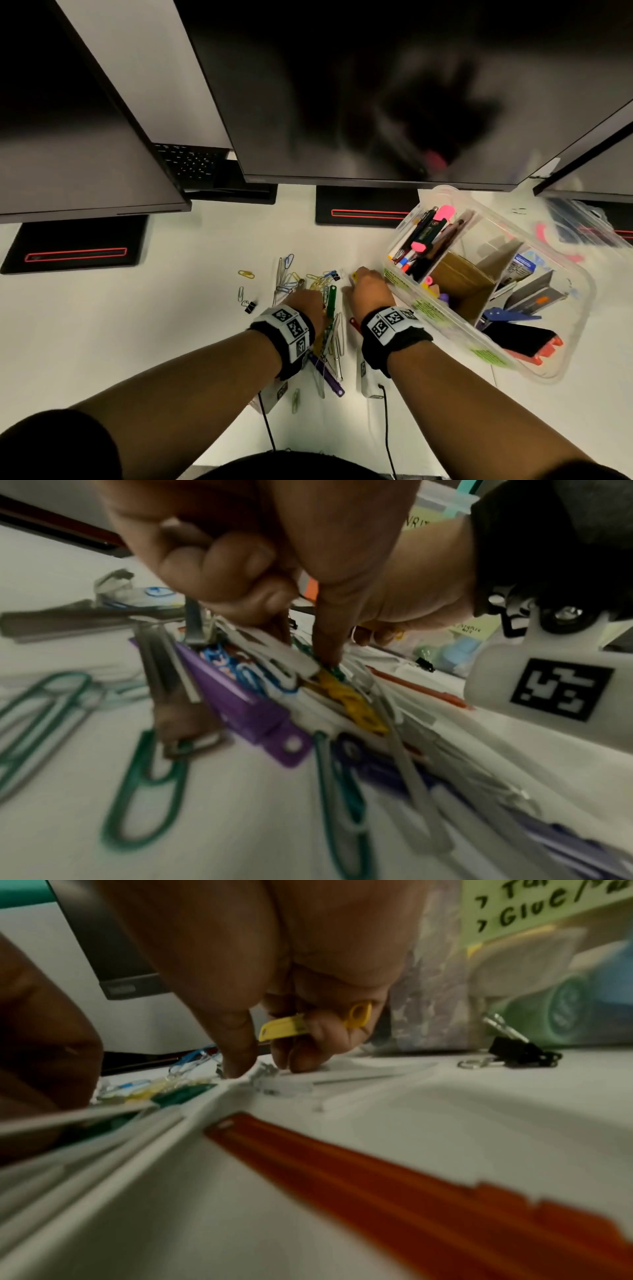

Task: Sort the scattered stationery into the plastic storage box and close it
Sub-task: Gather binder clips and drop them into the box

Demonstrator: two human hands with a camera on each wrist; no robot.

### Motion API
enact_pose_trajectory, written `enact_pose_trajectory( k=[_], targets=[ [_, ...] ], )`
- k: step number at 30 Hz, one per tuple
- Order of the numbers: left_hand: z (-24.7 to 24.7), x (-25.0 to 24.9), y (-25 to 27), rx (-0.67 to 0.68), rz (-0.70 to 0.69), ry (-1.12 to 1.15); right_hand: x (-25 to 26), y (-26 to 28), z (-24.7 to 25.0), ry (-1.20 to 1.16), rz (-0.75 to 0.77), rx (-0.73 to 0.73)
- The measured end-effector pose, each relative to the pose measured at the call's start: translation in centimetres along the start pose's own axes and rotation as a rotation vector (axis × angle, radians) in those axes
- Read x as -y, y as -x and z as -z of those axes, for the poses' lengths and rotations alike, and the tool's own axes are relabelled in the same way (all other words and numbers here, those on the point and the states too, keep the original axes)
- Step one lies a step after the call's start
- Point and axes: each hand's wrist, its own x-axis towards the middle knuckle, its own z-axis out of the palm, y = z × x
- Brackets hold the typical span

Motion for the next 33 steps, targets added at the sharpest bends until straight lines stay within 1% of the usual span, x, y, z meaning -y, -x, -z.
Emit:
enact_pose_trajectory(
  k=[3,8,10,13,16,19,21,25,29,33],
  targets=[
    [-0.1,-0.2,-0.5,0.030,0.025,-0.026,-0.4,0.0,0.1,0.010,-0.010,0.020],
    [-0.2,-0.7,-1.1,0.038,0.053,0.028,-1.9,2.1,1.3,-0.079,-0.019,-0.032],
    [0.0,-0.7,-1.2,0.023,0.051,0.045,-2.7,3.4,1.6,-0.076,-0.005,-0.001],
    [0.3,-0.7,-1.4,-0.033,0.049,0.087,-3.7,5.0,1.3,-0.036,0.016,0.090],
    [0.6,-0.7,-1.7,-0.088,0.063,0.162,-4.2,5.5,0.5,-0.016,0.015,0.127],
    [0.8,-1.0,-1.9,-0.056,0.039,0.147,-4.4,5.6,-0.1,-0.006,0.012,0.115],
    [0.9,-1.2,-1.8,-0.041,0.018,0.156,-4.4,5.6,-0.4,0.021,0.038,0.098],
    [1.1,-1.4,-1.6,-0.015,0.007,0.167,-4.7,5.4,-0.6,0.069,0.039,0.115],
    [1.4,-1.0,-1.2,-0.008,0.007,0.273,-4.5,5.2,-0.5,0.088,0.003,0.120],
    [2.3,-0.4,-0.8,-0.002,0.013,0.332,-3.9,5.4,-0.5,0.123,0.007,0.148]
  ],
)
